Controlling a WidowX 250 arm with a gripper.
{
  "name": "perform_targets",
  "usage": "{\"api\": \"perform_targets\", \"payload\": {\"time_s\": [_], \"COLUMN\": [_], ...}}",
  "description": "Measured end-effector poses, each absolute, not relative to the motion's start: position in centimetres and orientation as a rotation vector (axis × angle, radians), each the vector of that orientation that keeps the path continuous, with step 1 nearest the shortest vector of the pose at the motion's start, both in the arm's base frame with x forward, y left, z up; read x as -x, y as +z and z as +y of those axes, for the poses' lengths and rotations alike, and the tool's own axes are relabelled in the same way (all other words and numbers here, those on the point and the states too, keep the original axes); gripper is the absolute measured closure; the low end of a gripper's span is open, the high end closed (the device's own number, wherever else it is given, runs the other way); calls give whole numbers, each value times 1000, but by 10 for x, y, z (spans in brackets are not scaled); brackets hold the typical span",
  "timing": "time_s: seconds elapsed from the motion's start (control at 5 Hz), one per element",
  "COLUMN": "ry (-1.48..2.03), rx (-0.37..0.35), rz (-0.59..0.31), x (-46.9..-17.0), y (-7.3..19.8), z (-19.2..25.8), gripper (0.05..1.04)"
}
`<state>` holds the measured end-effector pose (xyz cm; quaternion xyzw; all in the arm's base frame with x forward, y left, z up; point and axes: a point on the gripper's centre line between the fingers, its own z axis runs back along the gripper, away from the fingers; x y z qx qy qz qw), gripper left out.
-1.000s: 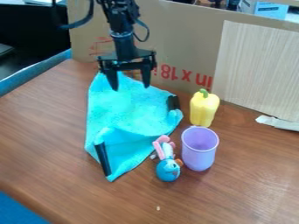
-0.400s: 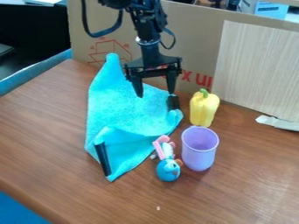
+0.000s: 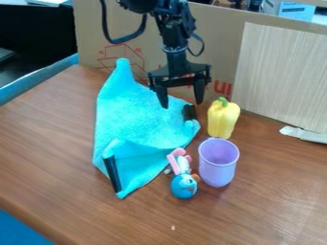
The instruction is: Unfold the cloth from top right to bottom left
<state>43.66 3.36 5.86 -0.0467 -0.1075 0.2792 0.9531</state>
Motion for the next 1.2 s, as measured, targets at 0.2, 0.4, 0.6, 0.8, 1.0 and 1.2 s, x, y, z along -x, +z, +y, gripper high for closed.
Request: {"api": "perform_targets", "payload": {"time_s": [0.2, 0.4, 0.6, 0.8, 1.0, 1.2], "ry": [579, 583, 576, 579, 581, 587], "rx": [84, 73, 68, 70, 66, 63], "rz": [-210, -218, -229, -244, -243, -248], "x": [-437, -441, -444, -444, -439, -437], "y": [49, 44, 47, 42, 34, 34], "z": [32, 32, 29, 29, 29, 30], "gripper": [83, 133, 455, 746, 928, 1020]}}
